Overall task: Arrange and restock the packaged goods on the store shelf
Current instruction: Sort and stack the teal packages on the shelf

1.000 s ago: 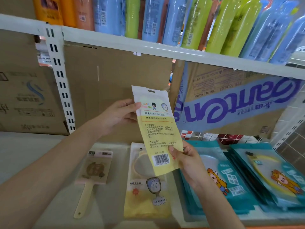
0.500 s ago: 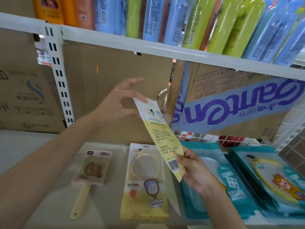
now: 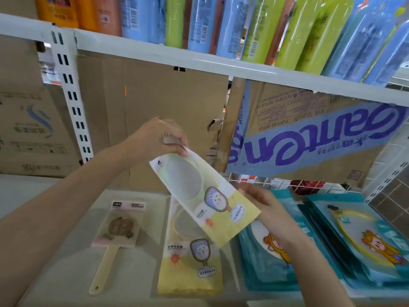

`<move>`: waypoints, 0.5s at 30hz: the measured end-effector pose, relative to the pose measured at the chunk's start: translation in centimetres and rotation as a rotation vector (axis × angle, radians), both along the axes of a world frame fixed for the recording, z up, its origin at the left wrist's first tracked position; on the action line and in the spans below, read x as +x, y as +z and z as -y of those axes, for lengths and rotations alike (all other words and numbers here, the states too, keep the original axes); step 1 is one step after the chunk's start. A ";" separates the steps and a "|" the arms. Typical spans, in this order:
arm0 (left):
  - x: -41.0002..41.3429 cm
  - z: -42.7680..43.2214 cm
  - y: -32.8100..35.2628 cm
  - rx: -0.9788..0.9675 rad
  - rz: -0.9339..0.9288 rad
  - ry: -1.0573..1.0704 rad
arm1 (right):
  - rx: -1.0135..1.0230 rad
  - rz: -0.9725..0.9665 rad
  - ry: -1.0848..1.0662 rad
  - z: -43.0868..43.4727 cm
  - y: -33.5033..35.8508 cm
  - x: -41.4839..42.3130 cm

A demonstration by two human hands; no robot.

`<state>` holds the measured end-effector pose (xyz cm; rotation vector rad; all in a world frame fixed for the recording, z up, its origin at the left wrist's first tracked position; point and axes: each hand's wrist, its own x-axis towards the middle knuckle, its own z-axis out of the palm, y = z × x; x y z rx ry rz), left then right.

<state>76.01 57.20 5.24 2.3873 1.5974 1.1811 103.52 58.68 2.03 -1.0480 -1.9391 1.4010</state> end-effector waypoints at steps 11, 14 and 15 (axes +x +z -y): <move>1.7 -0.6 0.7 -0.109 -0.171 -0.020 | 0.616 0.587 0.060 0.1 0.4 -2.6; 2.0 -0.6 0.5 0.058 -0.271 0.032 | 0.624 0.543 -0.009 -0.1 -0.4 -2.8; 2.2 -0.5 0.4 0.094 -0.253 0.060 | 0.602 0.525 -0.021 -0.1 -0.6 -2.7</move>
